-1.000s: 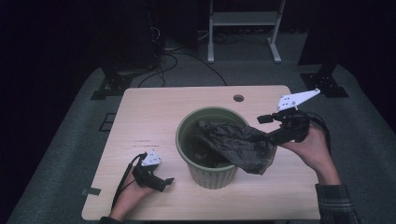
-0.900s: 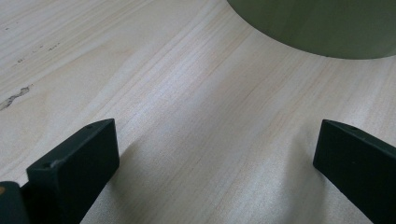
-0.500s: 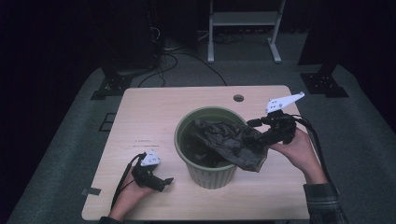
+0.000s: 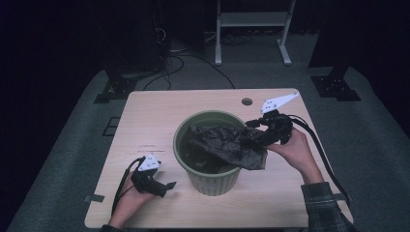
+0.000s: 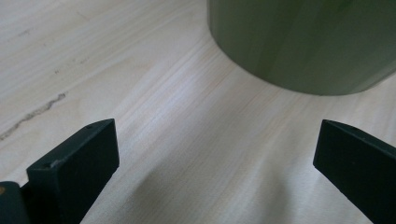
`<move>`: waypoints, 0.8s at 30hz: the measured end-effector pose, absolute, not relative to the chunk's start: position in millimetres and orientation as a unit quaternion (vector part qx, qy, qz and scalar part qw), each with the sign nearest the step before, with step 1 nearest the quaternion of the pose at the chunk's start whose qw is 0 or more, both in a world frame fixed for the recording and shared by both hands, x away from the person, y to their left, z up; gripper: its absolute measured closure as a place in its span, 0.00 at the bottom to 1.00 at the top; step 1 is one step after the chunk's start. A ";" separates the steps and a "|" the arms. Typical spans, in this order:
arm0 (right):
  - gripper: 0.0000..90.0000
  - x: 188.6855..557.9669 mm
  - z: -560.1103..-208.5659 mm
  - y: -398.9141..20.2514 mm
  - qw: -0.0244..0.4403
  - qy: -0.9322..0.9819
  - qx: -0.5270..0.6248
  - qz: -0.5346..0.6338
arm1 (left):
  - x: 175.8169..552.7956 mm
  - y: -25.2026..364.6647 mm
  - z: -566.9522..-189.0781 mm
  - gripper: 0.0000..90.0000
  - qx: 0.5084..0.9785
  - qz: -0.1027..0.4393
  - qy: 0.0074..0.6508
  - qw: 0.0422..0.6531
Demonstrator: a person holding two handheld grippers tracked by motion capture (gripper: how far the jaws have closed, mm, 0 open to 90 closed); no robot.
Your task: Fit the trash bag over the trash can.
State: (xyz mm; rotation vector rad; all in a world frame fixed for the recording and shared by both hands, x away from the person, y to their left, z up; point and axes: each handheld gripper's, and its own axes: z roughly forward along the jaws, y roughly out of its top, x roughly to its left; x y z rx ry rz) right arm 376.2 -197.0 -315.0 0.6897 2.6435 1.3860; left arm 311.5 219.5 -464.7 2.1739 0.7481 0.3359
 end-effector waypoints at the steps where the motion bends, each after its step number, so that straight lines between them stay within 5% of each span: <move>1: 0.29 375.8 -313.9 -198.2 0.037 0.862 0.224 0.454 | 309.7 221.2 -456.6 0.00 0.856 0.134 0.288 0.408; 24: 0.22 369.6 -289.0 -212.4 0.059 0.852 0.221 0.470 | 305.9 233.3 -349.8 0.04 0.835 0.128 0.225 0.486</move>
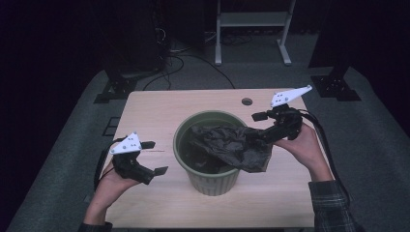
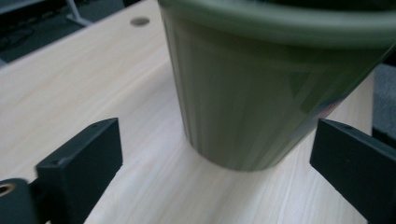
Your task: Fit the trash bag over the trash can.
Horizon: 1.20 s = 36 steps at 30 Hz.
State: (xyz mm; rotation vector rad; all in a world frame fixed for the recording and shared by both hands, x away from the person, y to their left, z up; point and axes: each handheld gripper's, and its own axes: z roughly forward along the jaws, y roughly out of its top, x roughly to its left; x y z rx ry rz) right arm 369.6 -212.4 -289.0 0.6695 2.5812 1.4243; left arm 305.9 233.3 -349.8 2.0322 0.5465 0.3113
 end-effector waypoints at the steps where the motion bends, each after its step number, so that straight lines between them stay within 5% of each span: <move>1: 0.22 369.5 -288.6 -212.9 0.060 0.853 0.222 0.469 | 306.2 233.4 -338.9 0.04 0.833 0.125 0.215 0.495; 23: 0.28 363.7 -290.5 -232.1 0.040 0.848 0.236 0.473 | 346.9 167.3 -288.8 0.38 0.839 0.090 0.119 0.523; 25: 0.35 362.6 -290.6 -236.1 0.033 0.847 0.236 0.475 | 351.3 160.6 -289.8 0.40 0.840 0.089 0.115 0.523; 32: 0.91 360.3 -289.9 -242.6 0.010 0.845 0.213 0.490 | 359.0 145.9 -296.0 0.48 0.851 0.090 0.104 0.507; 36: 0.99 361.9 -286.9 -236.2 0.015 0.839 0.198 0.507 | 359.6 146.0 -296.0 0.45 0.849 0.095 0.105 0.510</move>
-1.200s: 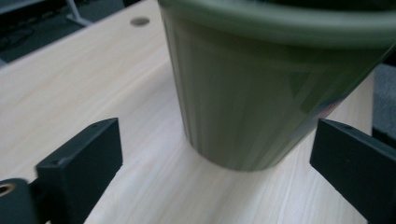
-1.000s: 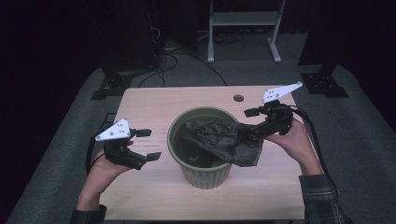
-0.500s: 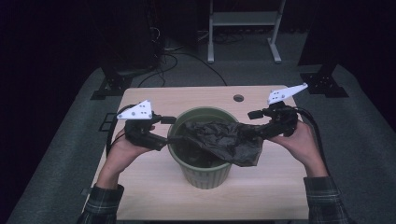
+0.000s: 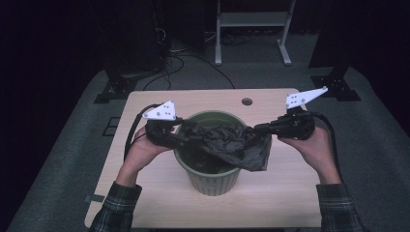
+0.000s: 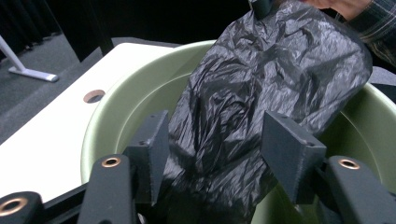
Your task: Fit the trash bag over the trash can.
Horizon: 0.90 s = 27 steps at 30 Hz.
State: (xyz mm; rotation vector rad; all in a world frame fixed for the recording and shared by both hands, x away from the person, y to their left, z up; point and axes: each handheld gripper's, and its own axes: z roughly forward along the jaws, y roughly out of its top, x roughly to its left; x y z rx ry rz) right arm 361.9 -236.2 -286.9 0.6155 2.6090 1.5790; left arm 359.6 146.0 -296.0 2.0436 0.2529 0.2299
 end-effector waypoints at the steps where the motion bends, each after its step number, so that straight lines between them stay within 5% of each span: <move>1: 0.99 361.9 -286.9 -236.2 0.015 0.839 0.198 0.507 | 359.6 146.0 -296.0 0.44 0.849 0.095 0.105 0.510; 22: 1.00 378.4 -247.0 -124.8 -0.016 0.828 0.081 0.554 | 366.7 112.9 -287.3 0.35 0.845 0.077 0.067 0.525; 25: 1.00 377.7 -247.0 -120.2 -0.020 0.828 0.077 0.555 | 367.6 109.6 -287.6 0.36 0.848 0.072 0.063 0.521; 27: 1.00 376.9 -247.4 -118.8 -0.019 0.829 0.075 0.554 | 367.5 108.9 -288.6 0.45 0.852 0.068 0.058 0.515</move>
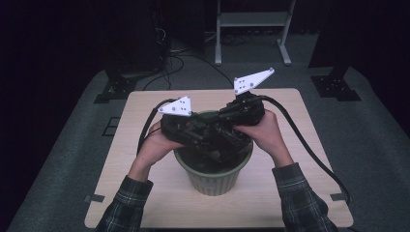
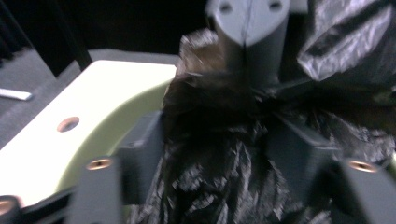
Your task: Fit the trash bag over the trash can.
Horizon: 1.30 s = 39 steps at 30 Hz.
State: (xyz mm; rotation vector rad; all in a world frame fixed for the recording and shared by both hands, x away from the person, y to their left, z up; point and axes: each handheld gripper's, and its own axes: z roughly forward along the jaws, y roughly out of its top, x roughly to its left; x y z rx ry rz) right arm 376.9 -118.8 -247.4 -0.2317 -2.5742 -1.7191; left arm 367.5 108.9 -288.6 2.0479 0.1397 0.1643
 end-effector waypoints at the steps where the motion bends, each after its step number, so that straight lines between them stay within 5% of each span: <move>1: 1.00 376.7 -247.4 -119.1 0.017 -0.830 -0.075 -0.552 | 366.5 108.8 -291.7 0.49 0.859 0.064 0.053 0.505; 3: 1.00 376.9 -247.3 -119.8 0.018 -0.830 -0.074 -0.552 | 366.3 109.1 -292.8 0.58 0.864 0.064 0.051 0.497; 4: 1.00 377.0 -246.5 -121.1 0.016 -0.829 -0.077 -0.553 | 366.1 109.1 -294.4 0.74 0.872 0.059 0.050 0.483; 7: 1.00 376.4 -244.1 -123.4 0.011 -0.828 -0.077 -0.556 | 365.0 109.3 -296.2 1.00 0.878 0.057 0.047 0.473; 23: 1.00 380.9 -238.2 -139.1 -0.028 -0.817 -0.108 -0.566 | 361.4 105.6 -313.5 1.00 0.895 0.063 0.050 0.438; 32: 1.00 390.0 -248.0 -131.2 -0.032 -0.823 -0.125 -0.554 | 356.2 130.4 -293.8 0.46 0.842 0.101 0.092 0.522; 39: 1.00 387.3 -248.8 -127.4 -0.017 -0.813 -0.106 -0.572 | 367.9 113.0 -290.0 0.28 0.845 0.087 0.095 0.519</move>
